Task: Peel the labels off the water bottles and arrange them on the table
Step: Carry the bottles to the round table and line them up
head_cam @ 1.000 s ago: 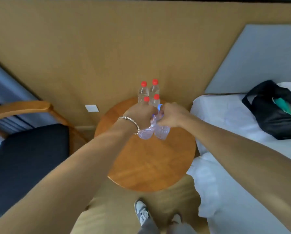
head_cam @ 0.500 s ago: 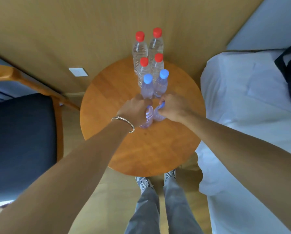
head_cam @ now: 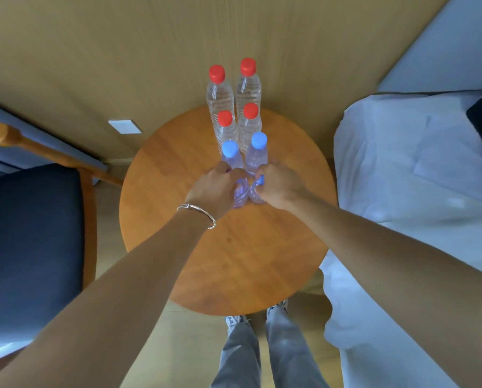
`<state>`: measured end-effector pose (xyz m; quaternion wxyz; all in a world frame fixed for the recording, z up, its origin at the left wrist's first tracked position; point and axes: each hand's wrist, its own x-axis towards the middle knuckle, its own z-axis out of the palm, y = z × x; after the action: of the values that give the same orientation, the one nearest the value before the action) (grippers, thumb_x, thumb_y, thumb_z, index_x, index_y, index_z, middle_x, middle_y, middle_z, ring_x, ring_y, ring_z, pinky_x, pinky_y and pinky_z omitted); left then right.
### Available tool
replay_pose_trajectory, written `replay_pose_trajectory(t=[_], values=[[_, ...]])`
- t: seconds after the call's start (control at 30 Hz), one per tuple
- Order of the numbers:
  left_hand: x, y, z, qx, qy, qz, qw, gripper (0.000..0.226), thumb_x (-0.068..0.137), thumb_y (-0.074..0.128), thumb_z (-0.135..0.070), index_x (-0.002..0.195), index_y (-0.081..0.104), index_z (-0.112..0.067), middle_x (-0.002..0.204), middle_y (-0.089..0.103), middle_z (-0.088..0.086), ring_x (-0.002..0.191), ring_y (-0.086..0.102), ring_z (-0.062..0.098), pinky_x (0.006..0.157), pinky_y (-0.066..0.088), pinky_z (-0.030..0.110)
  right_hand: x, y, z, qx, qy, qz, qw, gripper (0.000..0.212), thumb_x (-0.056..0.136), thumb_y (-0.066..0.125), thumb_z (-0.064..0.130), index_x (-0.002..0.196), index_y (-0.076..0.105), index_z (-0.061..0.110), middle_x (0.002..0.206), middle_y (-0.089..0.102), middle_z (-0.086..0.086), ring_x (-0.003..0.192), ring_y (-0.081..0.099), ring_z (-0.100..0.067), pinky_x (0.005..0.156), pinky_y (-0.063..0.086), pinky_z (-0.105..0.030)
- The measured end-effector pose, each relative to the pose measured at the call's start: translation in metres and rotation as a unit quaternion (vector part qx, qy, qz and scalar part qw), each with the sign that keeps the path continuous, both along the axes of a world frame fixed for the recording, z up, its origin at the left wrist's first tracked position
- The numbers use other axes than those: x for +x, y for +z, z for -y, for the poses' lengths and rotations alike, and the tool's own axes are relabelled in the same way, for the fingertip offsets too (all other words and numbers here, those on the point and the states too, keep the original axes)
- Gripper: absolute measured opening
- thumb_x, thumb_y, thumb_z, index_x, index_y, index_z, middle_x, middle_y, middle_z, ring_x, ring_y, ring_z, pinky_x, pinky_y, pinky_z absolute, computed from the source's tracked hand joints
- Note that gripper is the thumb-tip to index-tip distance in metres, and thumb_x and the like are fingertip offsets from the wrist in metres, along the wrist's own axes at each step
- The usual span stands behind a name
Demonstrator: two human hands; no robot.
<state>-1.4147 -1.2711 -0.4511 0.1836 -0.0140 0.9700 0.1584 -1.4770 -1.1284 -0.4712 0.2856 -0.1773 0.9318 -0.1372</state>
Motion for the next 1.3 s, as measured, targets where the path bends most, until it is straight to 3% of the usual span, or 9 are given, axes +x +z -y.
replay_pose_trajectory(t=[0.3, 0.47, 0.6, 0.73, 0.93, 1.3], values=[[-0.012, 0.024, -0.005, -0.07, 0.02, 0.042, 0.997, 0.05, 0.099, 0.045, -0.021, 0.147, 0.037, -0.024, 0.134, 0.047, 0.013, 0.112, 0.056, 0.041, 0.083, 0.045, 0.042, -0.013, 0.025, -0.004, 0.016, 0.063, 0.006, 0.998, 0.038, 0.096, 0.054, 0.023, 0.132, 0.051, 0.011, 0.134, 0.051, -0.008, 0.115, 0.056, -0.029, 0.081, 0.043, -0.032], [-0.009, 0.077, 0.005, -0.095, 0.037, -0.001, 0.995, 0.051, 0.1, 0.047, -0.03, 0.149, 0.033, -0.027, 0.142, 0.046, 0.007, 0.118, 0.056, 0.038, 0.088, 0.046, 0.042, -0.017, 0.074, -0.003, 0.003, 0.062, -0.007, 0.998, 0.04, 0.095, 0.056, 0.023, 0.132, 0.052, 0.011, 0.133, 0.052, -0.01, 0.119, 0.053, -0.03, 0.095, 0.047, -0.039], [0.001, 0.134, 0.018, -0.094, 0.037, -0.051, 0.994, 0.055, 0.1, 0.044, -0.03, 0.151, 0.027, -0.029, 0.142, 0.046, 0.006, 0.118, 0.056, 0.036, 0.088, 0.046, 0.042, -0.014, 0.135, 0.012, -0.018, 0.08, -0.042, 0.996, 0.039, 0.094, 0.055, 0.024, 0.132, 0.05, 0.016, 0.13, 0.05, -0.009, 0.118, 0.053, -0.031, 0.095, 0.048, -0.043], [0.016, 0.2, 0.043, -0.122, 0.065, -0.103, 0.985, 0.054, 0.102, 0.041, -0.031, 0.153, 0.023, -0.029, 0.145, 0.043, 0.003, 0.122, 0.055, 0.035, 0.09, 0.046, 0.042, -0.004, 0.202, 0.038, -0.035, 0.09, -0.093, 0.991, 0.039, 0.094, 0.054, 0.024, 0.131, 0.049, 0.012, 0.133, 0.048, -0.013, 0.119, 0.053, -0.035, 0.091, 0.045, -0.038], [0.054, 0.278, 0.079, -0.154, 0.109, -0.18, 0.965, 0.051, 0.103, 0.038, -0.034, 0.152, 0.024, -0.029, 0.141, 0.046, 0.003, 0.119, 0.055, 0.034, 0.088, 0.046, 0.041, 0.032, 0.293, 0.079, -0.054, 0.116, -0.179, 0.976, 0.059, 0.096, 0.057, 0.032, 0.147, 0.036, 0.013, 0.144, 0.042, -0.013, 0.134, 0.044, -0.033, 0.104, 0.038, -0.036], [0.18, 0.345, 0.085, -0.202, 0.257, -0.225, 0.918, 0.05, 0.103, 0.035, -0.031, 0.152, 0.023, -0.03, 0.138, 0.048, 0.003, 0.116, 0.056, 0.031, 0.086, 0.044, 0.04, 0.13, 0.354, 0.112, -0.111, 0.26, -0.226, 0.932, 0.064, 0.098, 0.053, 0.034, 0.154, 0.028, 0.016, 0.154, 0.036, -0.009, 0.139, 0.039, -0.031, 0.108, 0.038, -0.041]])
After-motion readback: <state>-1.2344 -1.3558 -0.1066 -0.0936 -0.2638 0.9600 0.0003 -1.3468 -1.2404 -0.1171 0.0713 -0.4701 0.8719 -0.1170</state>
